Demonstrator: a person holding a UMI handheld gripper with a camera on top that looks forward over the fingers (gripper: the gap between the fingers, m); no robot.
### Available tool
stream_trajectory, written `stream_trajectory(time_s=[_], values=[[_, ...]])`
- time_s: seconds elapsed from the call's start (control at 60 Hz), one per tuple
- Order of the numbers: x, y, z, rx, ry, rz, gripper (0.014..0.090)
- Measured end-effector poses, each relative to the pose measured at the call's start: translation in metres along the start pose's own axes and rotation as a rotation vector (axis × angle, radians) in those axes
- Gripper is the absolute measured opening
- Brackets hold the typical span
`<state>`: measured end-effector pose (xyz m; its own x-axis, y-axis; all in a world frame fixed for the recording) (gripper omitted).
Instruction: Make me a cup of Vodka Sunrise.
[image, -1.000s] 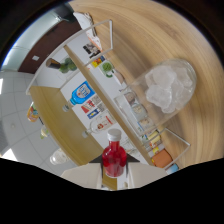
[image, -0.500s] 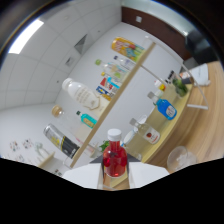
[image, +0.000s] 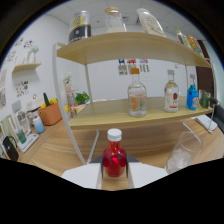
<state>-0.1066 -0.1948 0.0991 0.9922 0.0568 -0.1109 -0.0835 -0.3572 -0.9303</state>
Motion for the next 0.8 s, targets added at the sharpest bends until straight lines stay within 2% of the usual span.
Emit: stream_trajectory(time_s=[0.2, 0.583, 0.8], values=[[-0.017, 0.047, 0.018, -0.102, -0.015, -0.044, 0.0343], [-0.027, 0.082, 0.029, -0.236, -0.011, -0.045, 0.0345], [-0.028, 0.085, 0.025, -0.243, 0.02, -0.103, 0.0359]])
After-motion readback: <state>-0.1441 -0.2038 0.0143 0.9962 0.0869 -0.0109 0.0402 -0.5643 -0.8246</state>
